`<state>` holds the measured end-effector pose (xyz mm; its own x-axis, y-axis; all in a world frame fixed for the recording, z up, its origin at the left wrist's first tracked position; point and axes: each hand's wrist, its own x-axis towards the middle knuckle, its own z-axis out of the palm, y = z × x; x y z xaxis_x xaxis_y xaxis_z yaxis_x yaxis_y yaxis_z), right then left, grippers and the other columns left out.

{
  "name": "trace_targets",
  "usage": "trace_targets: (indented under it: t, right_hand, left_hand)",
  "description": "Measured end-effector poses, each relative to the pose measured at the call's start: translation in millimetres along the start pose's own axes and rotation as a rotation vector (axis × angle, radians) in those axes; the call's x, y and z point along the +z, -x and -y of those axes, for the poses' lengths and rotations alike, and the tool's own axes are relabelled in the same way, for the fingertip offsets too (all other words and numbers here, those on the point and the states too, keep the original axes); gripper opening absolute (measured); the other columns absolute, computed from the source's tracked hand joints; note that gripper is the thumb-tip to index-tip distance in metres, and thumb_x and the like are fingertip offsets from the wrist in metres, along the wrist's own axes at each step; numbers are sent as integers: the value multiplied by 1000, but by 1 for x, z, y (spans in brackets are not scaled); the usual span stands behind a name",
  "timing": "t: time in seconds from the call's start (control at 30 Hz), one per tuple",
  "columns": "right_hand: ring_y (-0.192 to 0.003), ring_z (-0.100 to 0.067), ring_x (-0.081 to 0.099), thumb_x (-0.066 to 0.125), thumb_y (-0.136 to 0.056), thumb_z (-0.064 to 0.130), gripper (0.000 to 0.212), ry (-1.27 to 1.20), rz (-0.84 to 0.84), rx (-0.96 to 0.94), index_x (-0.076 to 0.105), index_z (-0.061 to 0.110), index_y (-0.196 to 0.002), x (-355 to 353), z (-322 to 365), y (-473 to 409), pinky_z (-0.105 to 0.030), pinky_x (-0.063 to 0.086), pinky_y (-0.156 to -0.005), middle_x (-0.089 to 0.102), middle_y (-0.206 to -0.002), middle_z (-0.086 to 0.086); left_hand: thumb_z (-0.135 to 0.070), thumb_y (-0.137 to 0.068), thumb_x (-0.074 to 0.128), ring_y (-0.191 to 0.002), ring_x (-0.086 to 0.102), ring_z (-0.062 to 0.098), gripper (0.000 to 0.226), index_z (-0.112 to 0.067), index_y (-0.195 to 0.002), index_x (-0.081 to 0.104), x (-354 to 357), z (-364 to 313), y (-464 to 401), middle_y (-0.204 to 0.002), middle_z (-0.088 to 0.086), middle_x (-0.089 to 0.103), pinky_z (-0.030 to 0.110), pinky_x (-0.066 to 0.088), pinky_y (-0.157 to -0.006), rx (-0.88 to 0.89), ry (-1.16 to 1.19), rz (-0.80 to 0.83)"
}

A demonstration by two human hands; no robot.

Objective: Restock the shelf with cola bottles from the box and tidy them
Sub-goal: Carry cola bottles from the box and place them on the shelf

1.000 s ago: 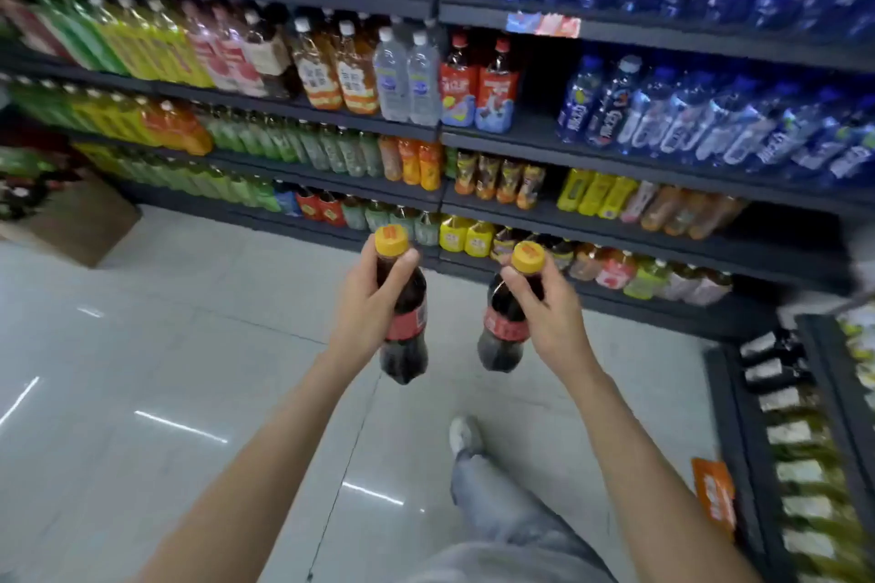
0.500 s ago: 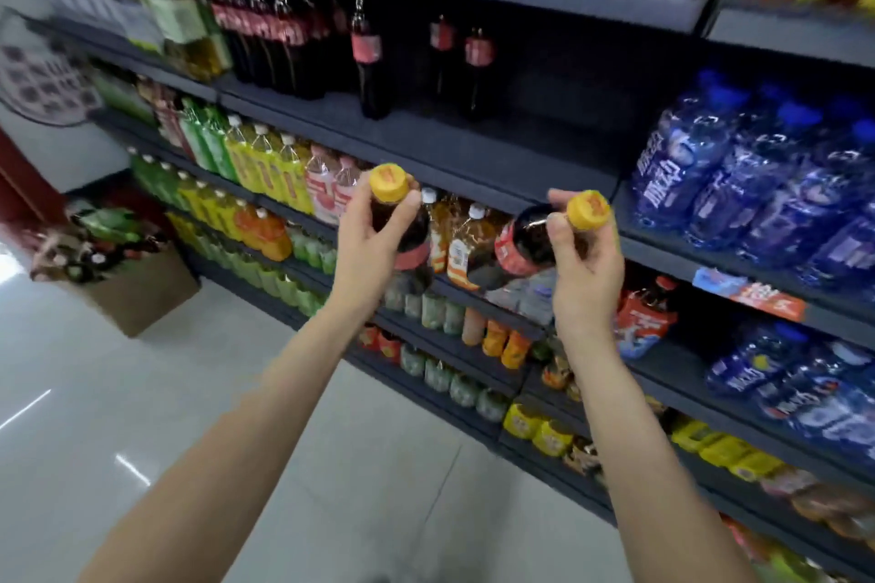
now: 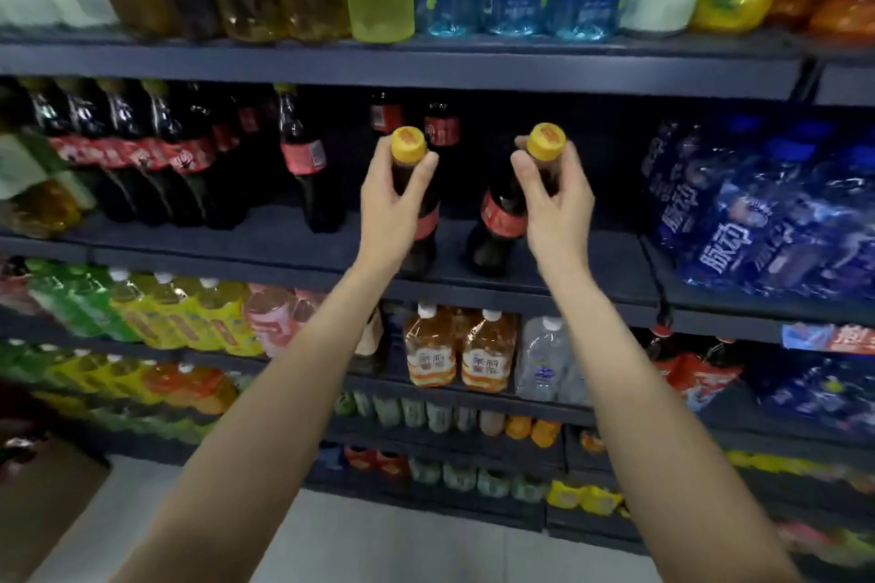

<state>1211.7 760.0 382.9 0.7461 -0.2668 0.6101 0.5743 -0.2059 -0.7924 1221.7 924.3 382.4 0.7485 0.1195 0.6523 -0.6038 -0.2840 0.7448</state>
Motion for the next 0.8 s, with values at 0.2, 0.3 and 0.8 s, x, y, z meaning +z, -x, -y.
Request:
trace_targets:
  t: [0.2, 0.3, 0.8]
  right_hand:
    - [-83, 9, 54, 57, -94, 29, 13, 91, -85, 40, 58, 17, -98, 33, -26, -22, -11, 41, -82, 60, -87, 15]
    - [-91, 5, 56, 57, -94, 32, 23, 136, -91, 75, 55, 13, -107, 45, -42, -35, -17, 43, -86, 62, -97, 9]
    - [-117, -14, 53, 81, -73, 31, 94, 387, -10, 37, 21, 25, -145, 50, -126, -26, -28, 40, -100, 56, -132, -1]
  left_hand:
    - [-27, -97, 54, -89, 55, -6, 9, -20, -102, 52, 6, 39, -42, -94, -14, 59, 10, 40, -83, -61, 101, 22]
    - [-34, -92, 61, -98, 57, -2, 30, -19, -114, 47, 9, 61, -54, -105, -11, 59, 12, 41, -84, -51, 30, 50]
    - [-53, -80, 68, -117, 53, 21, 88, -31, -150, 18, 17, 179, -28, -133, 2, 49, 43, 49, -91, -42, -291, -14]
